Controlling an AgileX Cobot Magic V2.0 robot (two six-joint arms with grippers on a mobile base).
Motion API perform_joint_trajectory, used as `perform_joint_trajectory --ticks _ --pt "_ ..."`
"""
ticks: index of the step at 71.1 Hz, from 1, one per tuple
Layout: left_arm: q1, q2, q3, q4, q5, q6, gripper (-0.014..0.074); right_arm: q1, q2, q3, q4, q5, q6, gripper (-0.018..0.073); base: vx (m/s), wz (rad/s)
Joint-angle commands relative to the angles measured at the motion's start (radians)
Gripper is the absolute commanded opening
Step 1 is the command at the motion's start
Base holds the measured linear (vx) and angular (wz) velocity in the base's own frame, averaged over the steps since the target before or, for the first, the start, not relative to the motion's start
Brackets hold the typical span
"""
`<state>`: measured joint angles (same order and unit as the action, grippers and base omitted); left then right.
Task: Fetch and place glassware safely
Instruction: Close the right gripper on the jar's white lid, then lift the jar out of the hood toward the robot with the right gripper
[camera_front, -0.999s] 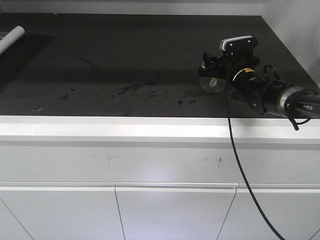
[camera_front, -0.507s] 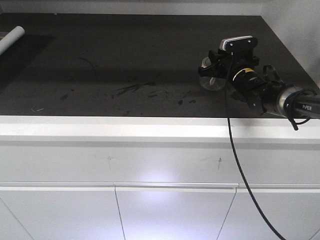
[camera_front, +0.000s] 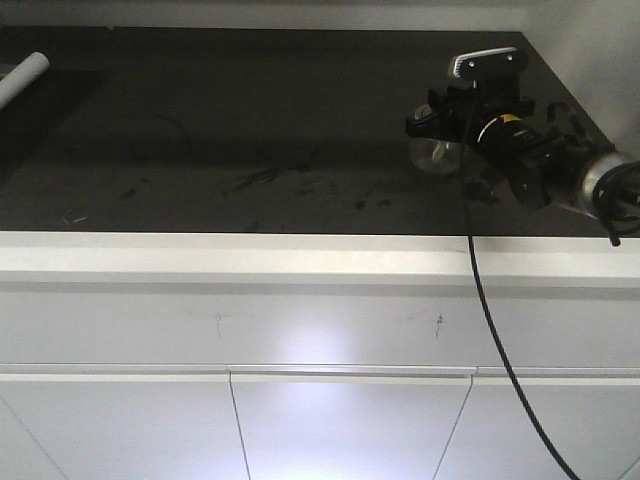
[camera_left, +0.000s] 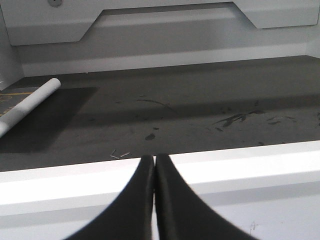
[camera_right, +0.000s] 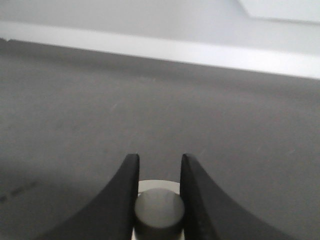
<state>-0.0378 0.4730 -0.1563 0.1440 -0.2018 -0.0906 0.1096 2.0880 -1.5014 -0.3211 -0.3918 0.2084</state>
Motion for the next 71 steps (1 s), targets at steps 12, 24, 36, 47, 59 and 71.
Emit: perform_joint_trajectory --ticks 12,24,36,47,59,71 --pt "0.003 0.001 -0.026 -0.007 -0.072 -0.009 -0.0007 -0.001 -0.241 0.083 0.006 -0.071 0.028 -0.0003 0.0 0.0" --pt "0.003 0.001 -0.026 -0.007 -0.072 -0.009 -0.0007 -0.001 -0.389 0.297 0.002 -0.156 0.025 -0.0003 0.0 0.0" --pt "0.003 0.001 -0.026 -0.007 -0.072 -0.009 -0.0007 -0.001 -0.539 0.503 -0.006 -0.212 0.025 -0.0003 0.0 0.0" --pt "0.003 0.001 -0.026 -0.007 -0.072 -0.009 -0.0007 0.002 -0.679 0.672 -0.01 -0.254 0.025 -0.0003 0.0 0.0" --pt "0.003 0.001 -0.026 -0.007 -0.072 -0.009 -0.0007 0.063 -0.82 0.815 -0.055 -0.256 0.025 -0.0003 0.0 0.0" --pt "0.003 0.001 -0.026 -0.007 -0.072 -0.009 -0.0007 0.202 -0.901 0.911 -0.054 -0.256 0.025 -0.0003 0.0 0.0"
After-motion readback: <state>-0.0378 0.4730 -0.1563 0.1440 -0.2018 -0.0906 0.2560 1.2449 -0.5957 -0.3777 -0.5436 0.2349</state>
